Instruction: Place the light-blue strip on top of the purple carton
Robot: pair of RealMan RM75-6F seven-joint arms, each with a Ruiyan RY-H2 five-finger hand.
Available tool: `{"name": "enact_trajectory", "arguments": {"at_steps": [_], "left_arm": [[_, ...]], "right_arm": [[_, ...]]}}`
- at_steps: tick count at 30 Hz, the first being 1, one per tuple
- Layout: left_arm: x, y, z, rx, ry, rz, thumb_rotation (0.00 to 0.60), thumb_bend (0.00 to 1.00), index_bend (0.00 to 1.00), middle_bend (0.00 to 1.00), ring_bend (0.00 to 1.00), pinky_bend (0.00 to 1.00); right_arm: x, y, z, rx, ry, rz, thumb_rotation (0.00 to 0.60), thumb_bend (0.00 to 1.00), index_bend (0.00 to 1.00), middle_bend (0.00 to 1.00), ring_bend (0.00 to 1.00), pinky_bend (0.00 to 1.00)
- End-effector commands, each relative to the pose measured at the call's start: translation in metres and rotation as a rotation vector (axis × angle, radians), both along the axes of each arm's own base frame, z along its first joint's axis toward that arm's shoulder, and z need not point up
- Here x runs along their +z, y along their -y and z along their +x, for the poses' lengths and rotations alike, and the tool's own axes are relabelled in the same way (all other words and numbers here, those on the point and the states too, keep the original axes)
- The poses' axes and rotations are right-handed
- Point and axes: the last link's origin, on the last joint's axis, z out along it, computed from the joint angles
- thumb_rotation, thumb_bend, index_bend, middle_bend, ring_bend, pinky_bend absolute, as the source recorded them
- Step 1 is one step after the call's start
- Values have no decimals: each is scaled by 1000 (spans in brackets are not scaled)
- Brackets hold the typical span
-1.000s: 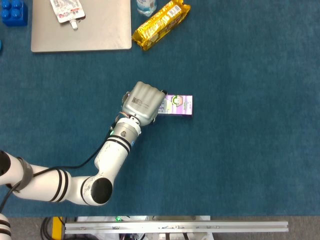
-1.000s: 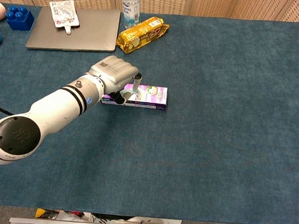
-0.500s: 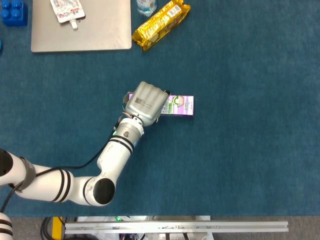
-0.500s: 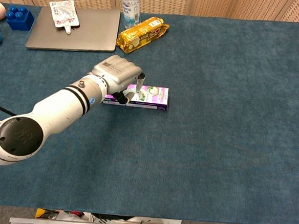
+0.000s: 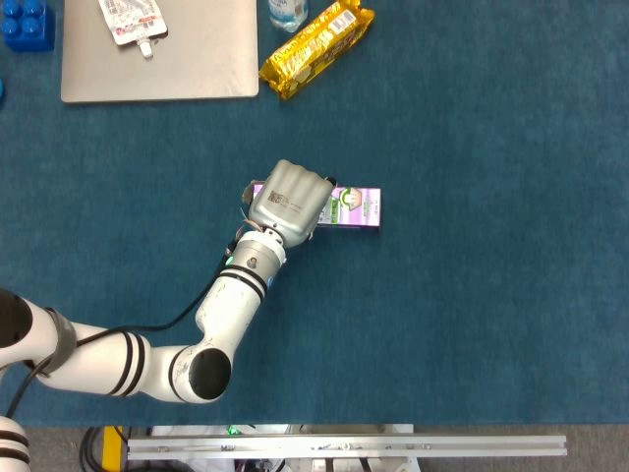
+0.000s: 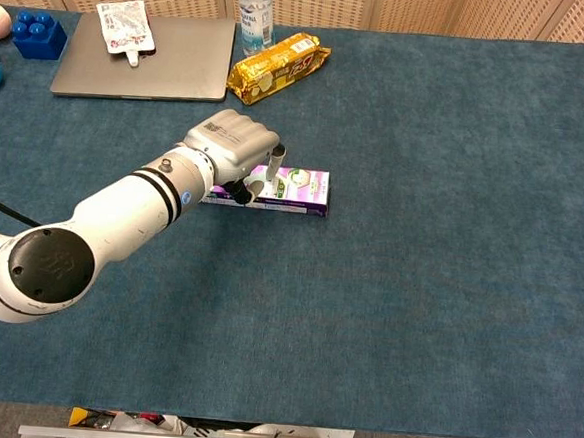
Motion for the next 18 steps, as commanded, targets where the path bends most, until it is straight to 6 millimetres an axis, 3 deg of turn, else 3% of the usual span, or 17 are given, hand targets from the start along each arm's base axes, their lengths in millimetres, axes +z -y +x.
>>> {"name": "enact_trajectory", "arguments": {"at_steps": [1,18], "left_arm": [[2,-1,0,4,4,3,600,479,367,1000,1000,1000],[1,-2,-3,11,-16,2,600,479,367,1000,1000,1000]], "right_arm": [[0,0,0,0,1,0,600,264,25,437,390,359],[-1,1,1,2,-1,2,600,263,25,437,390,359]]}}
